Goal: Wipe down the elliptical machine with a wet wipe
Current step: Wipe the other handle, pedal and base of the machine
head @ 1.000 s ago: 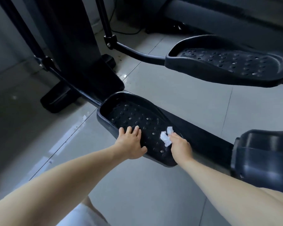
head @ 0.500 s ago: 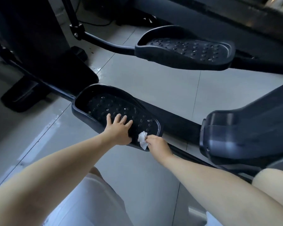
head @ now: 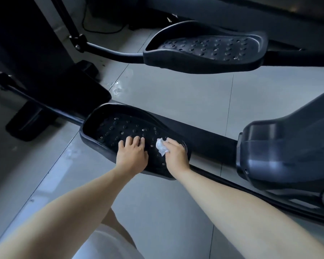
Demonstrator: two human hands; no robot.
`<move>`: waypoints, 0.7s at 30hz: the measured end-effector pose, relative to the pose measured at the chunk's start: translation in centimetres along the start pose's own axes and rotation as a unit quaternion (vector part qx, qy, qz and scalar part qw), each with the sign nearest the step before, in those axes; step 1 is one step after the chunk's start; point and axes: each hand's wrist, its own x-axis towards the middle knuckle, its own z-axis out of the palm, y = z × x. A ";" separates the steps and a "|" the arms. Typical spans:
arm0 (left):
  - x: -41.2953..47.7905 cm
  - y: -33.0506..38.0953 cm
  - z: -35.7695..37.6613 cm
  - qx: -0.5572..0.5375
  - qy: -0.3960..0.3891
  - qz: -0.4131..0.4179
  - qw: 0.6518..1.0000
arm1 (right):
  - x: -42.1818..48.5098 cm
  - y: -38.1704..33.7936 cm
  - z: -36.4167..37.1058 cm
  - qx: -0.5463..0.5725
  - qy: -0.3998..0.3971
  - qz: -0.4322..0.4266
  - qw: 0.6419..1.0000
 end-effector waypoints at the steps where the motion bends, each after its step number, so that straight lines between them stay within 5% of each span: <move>1: 0.0 -0.2 0.3 0.000 0.001 0.011 1.000 | 0.5 -0.4 1.1 -0.016 -0.027 -0.014 0.999; 7: 0.3 0.0 0.7 -0.016 0.058 0.040 0.997 | 0.8 -1.7 3.0 -0.021 -0.120 -0.069 0.990; 13: 0.5 0.2 0.2 -0.048 0.045 0.052 0.996 | -1.4 2.0 -1.3 -0.116 -0.035 0.004 0.993; 18: -0.5 6.5 0.4 -0.137 0.022 0.190 0.972 | -3.6 4.8 -5.5 -0.112 0.118 -0.032 0.986; 21: -1.0 8.7 0.7 -0.136 -0.004 0.242 0.961 | -4.9 6.2 -5.6 -0.125 0.074 0.040 0.989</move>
